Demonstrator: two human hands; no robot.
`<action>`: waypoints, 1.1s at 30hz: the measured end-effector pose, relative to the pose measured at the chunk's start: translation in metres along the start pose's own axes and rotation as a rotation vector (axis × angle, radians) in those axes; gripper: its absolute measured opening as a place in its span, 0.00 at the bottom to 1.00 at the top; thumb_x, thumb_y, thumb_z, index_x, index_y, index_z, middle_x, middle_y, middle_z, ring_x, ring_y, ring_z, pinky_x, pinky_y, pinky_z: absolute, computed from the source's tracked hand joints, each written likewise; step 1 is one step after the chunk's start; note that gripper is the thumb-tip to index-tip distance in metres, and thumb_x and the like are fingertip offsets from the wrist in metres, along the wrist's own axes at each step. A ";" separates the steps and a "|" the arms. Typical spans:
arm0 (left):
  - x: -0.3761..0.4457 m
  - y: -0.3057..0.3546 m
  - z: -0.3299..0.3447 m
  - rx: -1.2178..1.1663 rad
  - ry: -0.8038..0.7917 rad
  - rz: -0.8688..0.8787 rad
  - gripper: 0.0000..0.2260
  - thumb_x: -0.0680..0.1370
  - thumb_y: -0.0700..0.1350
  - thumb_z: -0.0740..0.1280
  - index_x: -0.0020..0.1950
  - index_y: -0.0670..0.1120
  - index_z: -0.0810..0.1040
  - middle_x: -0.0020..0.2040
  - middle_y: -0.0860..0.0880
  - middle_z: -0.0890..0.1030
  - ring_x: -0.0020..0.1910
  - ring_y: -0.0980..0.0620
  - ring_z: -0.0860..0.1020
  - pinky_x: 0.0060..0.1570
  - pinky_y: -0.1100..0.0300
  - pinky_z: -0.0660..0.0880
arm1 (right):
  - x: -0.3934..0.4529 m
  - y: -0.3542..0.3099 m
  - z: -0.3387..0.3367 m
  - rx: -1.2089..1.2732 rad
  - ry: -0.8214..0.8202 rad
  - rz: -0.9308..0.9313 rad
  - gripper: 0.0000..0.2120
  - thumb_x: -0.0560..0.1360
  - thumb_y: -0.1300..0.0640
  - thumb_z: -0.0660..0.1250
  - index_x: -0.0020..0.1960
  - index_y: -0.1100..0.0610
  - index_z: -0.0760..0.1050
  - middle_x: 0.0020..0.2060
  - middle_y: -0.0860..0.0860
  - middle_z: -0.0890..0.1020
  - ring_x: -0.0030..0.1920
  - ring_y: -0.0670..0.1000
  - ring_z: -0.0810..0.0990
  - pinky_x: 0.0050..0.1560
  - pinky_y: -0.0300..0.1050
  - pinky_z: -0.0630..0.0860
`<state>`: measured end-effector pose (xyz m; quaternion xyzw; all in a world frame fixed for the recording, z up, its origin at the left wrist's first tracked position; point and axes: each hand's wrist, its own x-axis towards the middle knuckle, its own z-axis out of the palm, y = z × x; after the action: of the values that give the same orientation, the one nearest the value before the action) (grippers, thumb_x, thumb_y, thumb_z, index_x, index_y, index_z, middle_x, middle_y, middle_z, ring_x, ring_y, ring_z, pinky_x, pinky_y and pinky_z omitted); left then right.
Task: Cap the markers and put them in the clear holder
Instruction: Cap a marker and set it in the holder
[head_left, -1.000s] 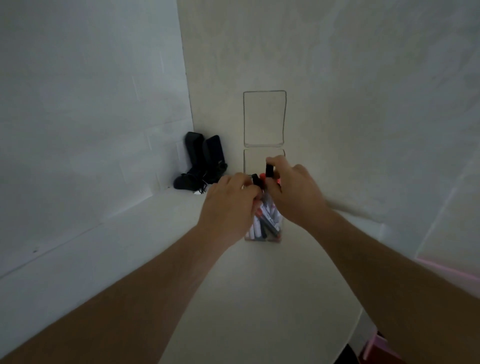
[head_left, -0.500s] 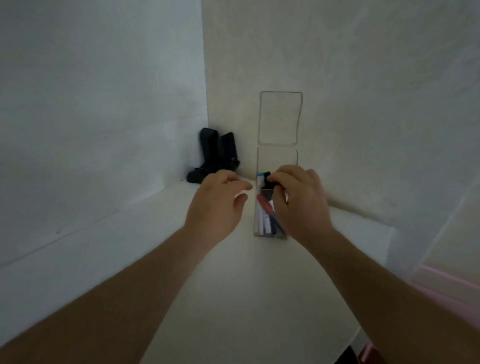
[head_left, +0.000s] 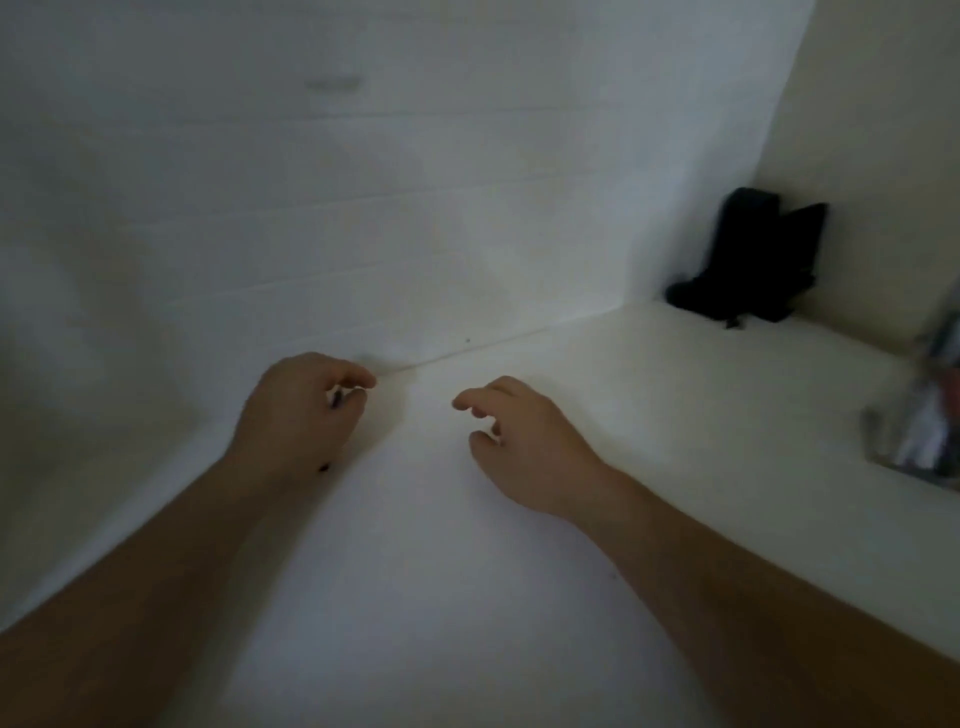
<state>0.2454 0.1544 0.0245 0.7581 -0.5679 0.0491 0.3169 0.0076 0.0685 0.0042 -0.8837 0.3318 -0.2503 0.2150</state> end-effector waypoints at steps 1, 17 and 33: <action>-0.004 -0.016 -0.006 -0.011 0.028 -0.072 0.08 0.75 0.45 0.70 0.51 0.55 0.85 0.50 0.54 0.83 0.49 0.52 0.79 0.53 0.56 0.74 | 0.010 -0.013 0.016 0.005 -0.023 -0.016 0.17 0.77 0.57 0.65 0.65 0.48 0.77 0.57 0.46 0.76 0.45 0.43 0.73 0.55 0.41 0.74; -0.005 -0.051 -0.009 -0.167 -0.175 -0.262 0.11 0.74 0.53 0.67 0.56 0.62 0.78 0.39 0.59 0.82 0.43 0.59 0.80 0.50 0.55 0.78 | 0.052 -0.087 0.079 -0.293 -0.157 -0.006 0.19 0.75 0.37 0.60 0.60 0.47 0.71 0.50 0.50 0.72 0.51 0.56 0.75 0.48 0.53 0.78; -0.012 -0.017 0.001 0.092 -0.300 -0.065 0.10 0.79 0.49 0.68 0.59 0.57 0.83 0.50 0.51 0.82 0.51 0.49 0.80 0.53 0.56 0.74 | -0.008 0.047 -0.073 -0.597 -0.236 0.357 0.11 0.81 0.51 0.63 0.63 0.50 0.74 0.56 0.53 0.77 0.52 0.55 0.78 0.54 0.52 0.77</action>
<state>0.2557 0.1665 0.0110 0.7887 -0.5811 -0.0490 0.1947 -0.0627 0.0262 0.0332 -0.8587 0.5119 0.0028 0.0248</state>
